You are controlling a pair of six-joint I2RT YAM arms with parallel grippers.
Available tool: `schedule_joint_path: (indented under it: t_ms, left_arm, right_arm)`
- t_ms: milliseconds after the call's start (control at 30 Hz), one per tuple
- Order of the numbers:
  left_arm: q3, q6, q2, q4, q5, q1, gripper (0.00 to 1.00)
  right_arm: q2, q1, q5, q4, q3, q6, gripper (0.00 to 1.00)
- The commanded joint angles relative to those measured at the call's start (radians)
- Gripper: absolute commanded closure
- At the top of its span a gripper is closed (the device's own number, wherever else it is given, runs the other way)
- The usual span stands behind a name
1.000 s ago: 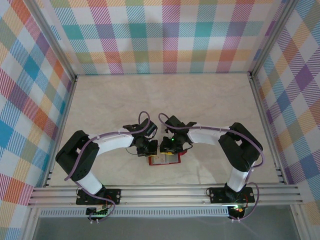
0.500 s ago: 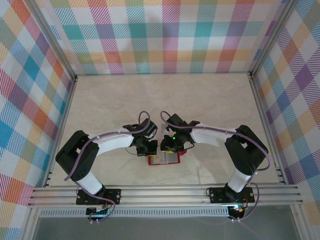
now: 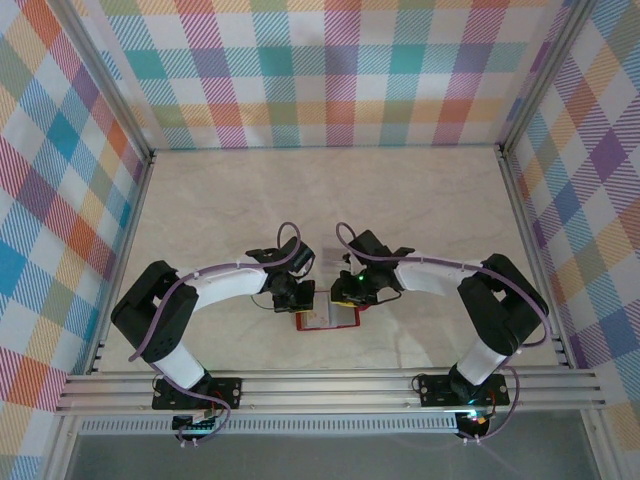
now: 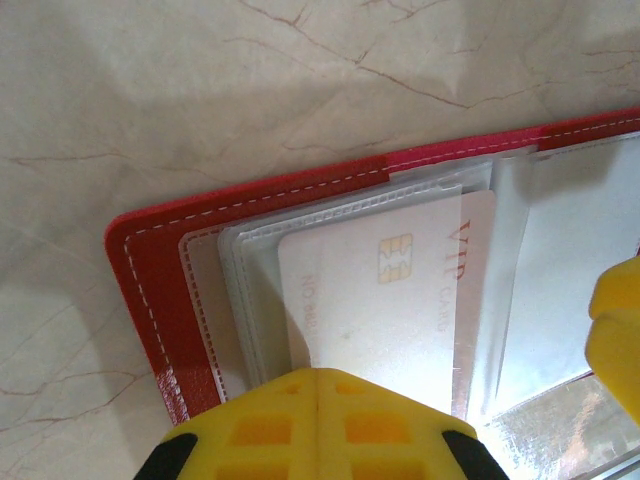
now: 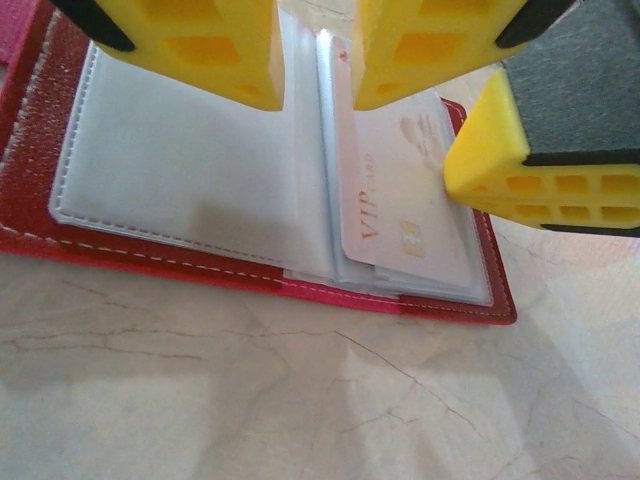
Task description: Take the credit cards out of the card holder
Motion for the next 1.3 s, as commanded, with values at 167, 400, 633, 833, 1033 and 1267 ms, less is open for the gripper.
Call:
schedule_joint_path:
  t_ms: [167, 400, 633, 833, 1033, 1267]
  left_arm:
    - [0.000, 0.014, 0.021, -0.061, -0.039, -0.008, 0.98]
    - [0.000, 0.012, 0.027, -0.067, -0.042, -0.008, 0.98]
    - [0.004, 0.014, 0.027, -0.073, -0.042, -0.009, 0.98]
    - [0.005, 0.014, 0.030, -0.073, -0.040, -0.009, 0.98]
    - [0.005, 0.012, 0.035, -0.071, -0.037, -0.010, 0.98]
    - [0.006, 0.011, 0.032, -0.078, -0.043, -0.009, 0.98]
  right_arm:
    - [0.019, -0.010, -0.070, 0.129, -0.045, -0.040, 0.82]
    - [0.068, -0.010, -0.109, 0.183, -0.046, -0.033, 0.84]
    - [0.117, -0.010, -0.147, 0.246, -0.051, -0.013, 0.82]
    - [0.144, -0.010, -0.171, 0.285, -0.063, 0.005, 0.83]
    - [0.139, -0.010, -0.216, 0.369, -0.087, 0.035, 0.83]
    - [0.117, -0.010, -0.193, 0.349, -0.095, 0.028, 0.91]
